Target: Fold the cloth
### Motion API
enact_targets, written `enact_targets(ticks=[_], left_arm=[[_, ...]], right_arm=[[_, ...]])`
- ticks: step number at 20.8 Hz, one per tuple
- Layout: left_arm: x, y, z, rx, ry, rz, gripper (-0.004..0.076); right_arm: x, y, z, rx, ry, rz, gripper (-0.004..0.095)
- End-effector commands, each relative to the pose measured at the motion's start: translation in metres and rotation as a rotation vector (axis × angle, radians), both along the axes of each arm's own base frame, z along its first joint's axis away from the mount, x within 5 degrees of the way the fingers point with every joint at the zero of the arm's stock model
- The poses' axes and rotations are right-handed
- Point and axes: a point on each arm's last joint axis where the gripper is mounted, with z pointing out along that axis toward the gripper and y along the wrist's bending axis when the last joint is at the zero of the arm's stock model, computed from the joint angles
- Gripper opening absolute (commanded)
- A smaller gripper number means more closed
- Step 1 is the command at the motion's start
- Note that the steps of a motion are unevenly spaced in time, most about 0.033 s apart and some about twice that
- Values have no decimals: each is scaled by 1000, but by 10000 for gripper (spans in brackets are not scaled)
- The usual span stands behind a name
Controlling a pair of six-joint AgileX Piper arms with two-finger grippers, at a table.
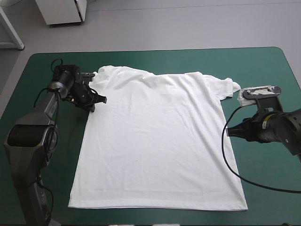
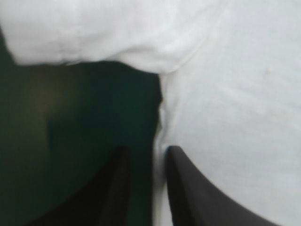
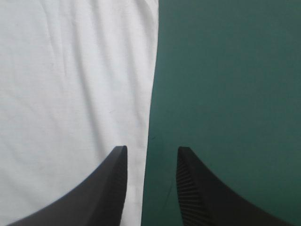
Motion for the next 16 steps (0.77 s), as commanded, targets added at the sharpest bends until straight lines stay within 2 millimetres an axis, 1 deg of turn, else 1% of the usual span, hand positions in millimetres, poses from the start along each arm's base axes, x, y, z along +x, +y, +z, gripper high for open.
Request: enact_targets(ticks=[1,2,4,9,11,12,13,14,15,16], left_arm=[[-1,-23,10,-43,-38,-40,18],[-1,-30,7,-44,-31,-64,-21],[-1,-33,6,-42,-29,-72,-22],[-1,-32,6,-35,-25,-74,-22],[-1,-32,6,-35,-28,-74,-22],[-1,-32,6,-37,-29,-73,-22],[-1,-33,6,-39,-29,-73,-22],[-1,-33,6,-39,-27,-73,-22],[-1,-33,6,-39,-27,-73,-22],[-1,-33,6,-41,-27,-72,-22]], right_arm=[[-1,-5,14,-27,-85,-16,333],[0,-6,14,-37,-89,-21,333],[0,-6,14,-37,-87,-22,333],[-1,-6,14,-28,-86,-27,333],[9,2,5,17,-30,-28,334],[24,8,-2,12,-16,-21,334],[33,12,-6,15,-11,-18,334],[53,15,-11,28,15,-19,335],[76,13,-15,67,61,-25,350],[88,9,-17,93,89,-34,373]])
